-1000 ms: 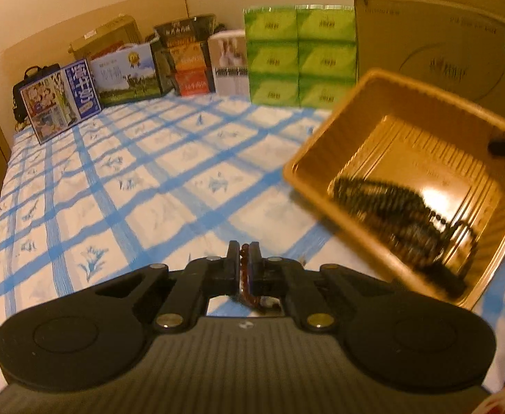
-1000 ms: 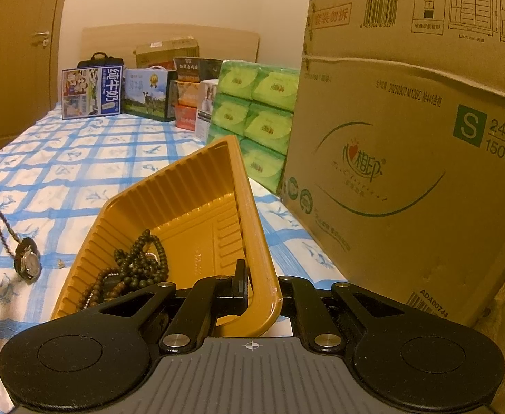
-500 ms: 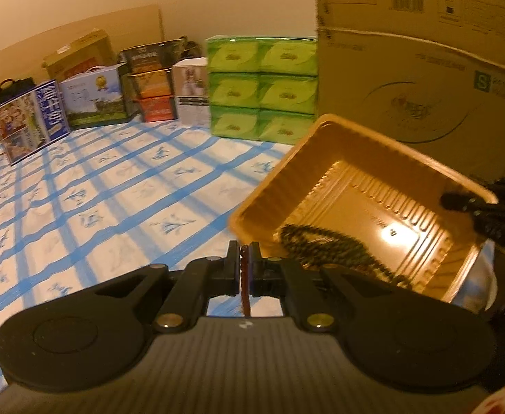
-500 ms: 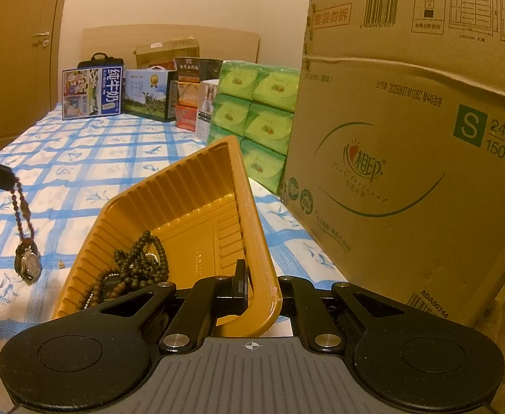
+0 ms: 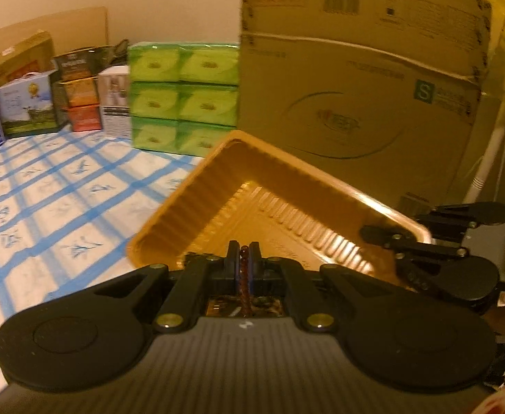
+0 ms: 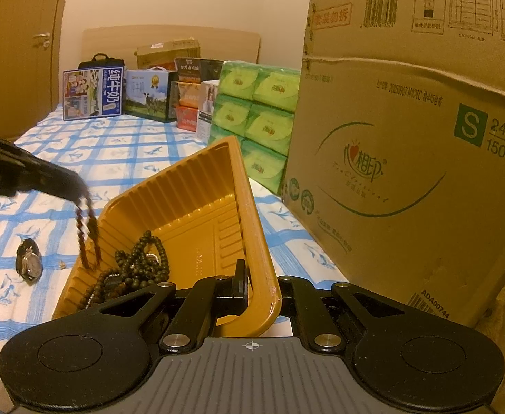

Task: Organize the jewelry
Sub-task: 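Lift the red bead bracelet and carry it over the orange tray, then open the left tool to release the red bracelet into the tray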

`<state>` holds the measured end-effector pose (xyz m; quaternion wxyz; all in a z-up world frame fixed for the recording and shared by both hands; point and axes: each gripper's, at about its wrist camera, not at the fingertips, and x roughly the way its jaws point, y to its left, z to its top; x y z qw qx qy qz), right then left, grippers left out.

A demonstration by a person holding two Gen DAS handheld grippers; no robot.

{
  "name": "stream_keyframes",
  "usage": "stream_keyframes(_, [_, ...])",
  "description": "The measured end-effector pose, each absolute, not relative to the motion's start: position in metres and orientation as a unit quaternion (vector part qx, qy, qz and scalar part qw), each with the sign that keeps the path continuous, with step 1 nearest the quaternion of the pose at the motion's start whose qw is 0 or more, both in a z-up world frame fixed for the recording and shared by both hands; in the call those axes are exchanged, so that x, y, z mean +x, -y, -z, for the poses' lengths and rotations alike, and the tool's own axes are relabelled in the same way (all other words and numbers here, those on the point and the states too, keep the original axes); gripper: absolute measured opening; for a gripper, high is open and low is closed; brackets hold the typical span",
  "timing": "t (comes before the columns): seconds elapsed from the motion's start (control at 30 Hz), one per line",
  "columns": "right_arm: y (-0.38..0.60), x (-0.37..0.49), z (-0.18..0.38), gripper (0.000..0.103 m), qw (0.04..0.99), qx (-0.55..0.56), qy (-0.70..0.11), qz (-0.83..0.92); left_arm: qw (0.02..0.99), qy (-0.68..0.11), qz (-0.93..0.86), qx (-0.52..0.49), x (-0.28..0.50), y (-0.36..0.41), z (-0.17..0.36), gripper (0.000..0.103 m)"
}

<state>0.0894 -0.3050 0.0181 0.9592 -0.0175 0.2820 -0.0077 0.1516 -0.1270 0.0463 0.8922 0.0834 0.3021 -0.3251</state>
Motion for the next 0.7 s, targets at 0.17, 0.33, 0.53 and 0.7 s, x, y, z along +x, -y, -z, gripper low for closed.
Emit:
stream_keyframes(0.17, [0.305,0.088,-0.018,0.006,0.959,-0.016,-0.283,0.007,0.884,-0.311,0.34,0.077,0.149,0.144,-0.038,0.004])
stream_keyframes(0.33, [0.305,0.09,-0.017,0.006,0.959,-0.015,-0.283,0.008,0.878,-0.325,0.342,0.077,0.148,0.153,-0.029,0.008])
stream_keyframes(0.53, [0.306,0.09,-0.017,0.006,0.959,-0.014,-0.284,0.008,0.887,-0.328,0.318,0.074,0.148,0.134,-0.024,0.014])
stream_keyframes(0.7, [0.306,0.09,-0.017,0.006,0.959,-0.013,-0.284,0.01,0.901,-0.332,0.27,0.067,0.147,0.099,-0.021,0.014])
